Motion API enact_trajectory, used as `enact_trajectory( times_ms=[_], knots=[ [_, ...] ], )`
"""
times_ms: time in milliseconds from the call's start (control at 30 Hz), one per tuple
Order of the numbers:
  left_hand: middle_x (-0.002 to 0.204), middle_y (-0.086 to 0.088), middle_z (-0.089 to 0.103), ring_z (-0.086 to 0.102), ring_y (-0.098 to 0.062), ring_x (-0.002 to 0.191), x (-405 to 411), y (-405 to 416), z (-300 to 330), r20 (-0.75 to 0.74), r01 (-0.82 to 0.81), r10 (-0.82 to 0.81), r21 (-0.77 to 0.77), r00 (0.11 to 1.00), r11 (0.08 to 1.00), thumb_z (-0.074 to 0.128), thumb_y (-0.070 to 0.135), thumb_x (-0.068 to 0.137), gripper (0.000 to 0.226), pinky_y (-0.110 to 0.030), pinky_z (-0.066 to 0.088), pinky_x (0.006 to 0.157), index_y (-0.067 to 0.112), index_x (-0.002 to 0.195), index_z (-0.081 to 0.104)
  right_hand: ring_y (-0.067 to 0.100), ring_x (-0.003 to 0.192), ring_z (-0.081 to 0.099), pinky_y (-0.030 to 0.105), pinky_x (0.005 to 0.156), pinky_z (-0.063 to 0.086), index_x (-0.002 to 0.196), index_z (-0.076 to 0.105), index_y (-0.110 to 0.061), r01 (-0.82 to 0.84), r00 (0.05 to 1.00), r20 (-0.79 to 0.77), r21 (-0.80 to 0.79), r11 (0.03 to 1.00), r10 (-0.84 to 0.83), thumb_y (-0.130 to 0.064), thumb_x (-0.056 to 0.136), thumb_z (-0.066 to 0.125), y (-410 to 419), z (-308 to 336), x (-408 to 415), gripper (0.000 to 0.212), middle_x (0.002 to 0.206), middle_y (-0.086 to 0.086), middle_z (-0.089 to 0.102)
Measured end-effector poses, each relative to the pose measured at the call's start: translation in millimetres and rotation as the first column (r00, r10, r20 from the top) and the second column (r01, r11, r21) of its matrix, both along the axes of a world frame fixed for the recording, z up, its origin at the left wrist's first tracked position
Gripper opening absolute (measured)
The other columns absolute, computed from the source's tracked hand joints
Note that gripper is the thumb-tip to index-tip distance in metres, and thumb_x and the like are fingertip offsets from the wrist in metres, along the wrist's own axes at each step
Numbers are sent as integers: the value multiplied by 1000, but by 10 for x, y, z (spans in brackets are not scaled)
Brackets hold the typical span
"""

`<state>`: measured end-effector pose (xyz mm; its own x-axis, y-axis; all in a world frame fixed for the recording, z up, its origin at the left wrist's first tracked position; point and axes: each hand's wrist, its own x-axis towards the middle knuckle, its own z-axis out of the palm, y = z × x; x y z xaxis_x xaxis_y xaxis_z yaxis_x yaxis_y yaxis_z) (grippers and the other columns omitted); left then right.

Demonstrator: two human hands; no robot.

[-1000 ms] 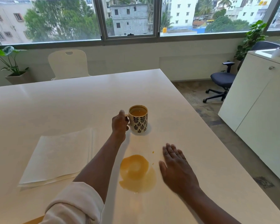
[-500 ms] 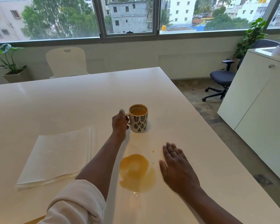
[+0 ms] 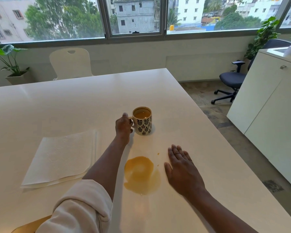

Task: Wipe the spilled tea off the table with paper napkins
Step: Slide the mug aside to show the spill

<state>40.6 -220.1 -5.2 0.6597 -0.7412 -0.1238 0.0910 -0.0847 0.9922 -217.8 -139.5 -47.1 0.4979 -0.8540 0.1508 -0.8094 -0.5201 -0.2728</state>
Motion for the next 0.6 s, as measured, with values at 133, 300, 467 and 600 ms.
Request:
enact_trajectory(
  times_ms=[133, 300, 467, 600],
  knots=[
    [61, -3, 49, 39, -16, 54, 20, 7, 13, 22, 5, -6, 43, 1000, 999, 38, 35, 100, 47, -26, 30, 51, 14, 59, 47, 16, 152, 7, 29, 121, -1, 156, 20, -11, 3, 1000, 14, 4, 1000, -3, -44, 100, 28, -4, 15, 20, 64, 164, 6, 16],
    [66, -3, 53, 40, -16, 56, 41, 20, 44, 14, 16, -17, 79, 1000, 997, 39, 37, 101, 46, -27, 32, 51, 13, 63, 51, 15, 153, 5, 30, 122, 0, 156, 18, -12, 5, 1000, 1, 19, 1000, -5, -44, 101, 27, 8, 28, 9, 64, 165, 5, 14],
    [73, -6, 57, 43, -17, 58, 37, 52, 100, 52, 10, -16, 112, 999, 994, 37, 35, 101, 43, -29, 35, 51, 10, 72, 56, 15, 153, 4, 31, 124, 2, 156, 16, -12, 6, 1000, -12, 22, 1000, -6, -43, 101, 25, 5, 36, 14, 64, 165, 5, 12],
    [83, -9, 57, 45, -19, 63, 38, 78, 173, 126, -21, 5, 132, 992, 991, 33, 35, 103, 40, -29, 37, 52, 6, 90, 57, 15, 153, 4, 31, 124, 1, 156, 15, -13, 2, 1000, -10, 37, 999, -2, -43, 101, 26, -8, 37, 13, 64, 165, 5, 12]
  ],
)
